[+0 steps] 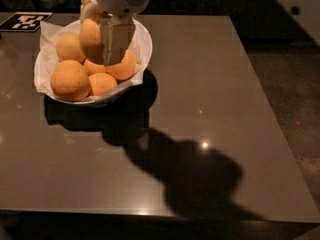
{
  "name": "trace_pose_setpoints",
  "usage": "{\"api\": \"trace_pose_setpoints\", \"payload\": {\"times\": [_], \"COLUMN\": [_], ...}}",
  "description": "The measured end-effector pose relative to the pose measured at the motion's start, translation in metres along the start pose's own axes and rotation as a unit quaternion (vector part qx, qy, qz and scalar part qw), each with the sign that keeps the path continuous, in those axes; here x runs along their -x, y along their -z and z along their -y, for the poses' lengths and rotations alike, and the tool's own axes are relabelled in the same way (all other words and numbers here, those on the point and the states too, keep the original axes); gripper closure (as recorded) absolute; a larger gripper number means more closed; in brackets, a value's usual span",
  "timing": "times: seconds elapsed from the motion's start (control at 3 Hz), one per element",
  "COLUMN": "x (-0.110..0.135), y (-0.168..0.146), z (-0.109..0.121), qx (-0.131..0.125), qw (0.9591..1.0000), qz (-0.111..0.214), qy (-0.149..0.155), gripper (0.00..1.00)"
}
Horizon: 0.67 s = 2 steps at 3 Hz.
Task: Pick orange from white bowl
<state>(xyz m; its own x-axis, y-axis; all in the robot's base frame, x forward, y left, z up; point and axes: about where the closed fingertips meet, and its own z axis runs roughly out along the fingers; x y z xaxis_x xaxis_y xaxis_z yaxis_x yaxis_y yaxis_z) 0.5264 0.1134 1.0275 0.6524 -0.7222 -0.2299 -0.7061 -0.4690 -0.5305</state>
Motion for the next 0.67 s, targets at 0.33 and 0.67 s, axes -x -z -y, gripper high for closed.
{"api": "trace_pose_setpoints", "payload": {"times": [0.33,0.67], "x": [0.0250,0.0254], "y": [0.0301,0.0307], "z": [-0.0324,-0.0335], "qx": [-0.021,-0.021], "qw": [0.9996,0.9996], "qz": [0.005,0.005], "qy": [-0.019,-0.019], "gripper": [1.00,1.00]}}
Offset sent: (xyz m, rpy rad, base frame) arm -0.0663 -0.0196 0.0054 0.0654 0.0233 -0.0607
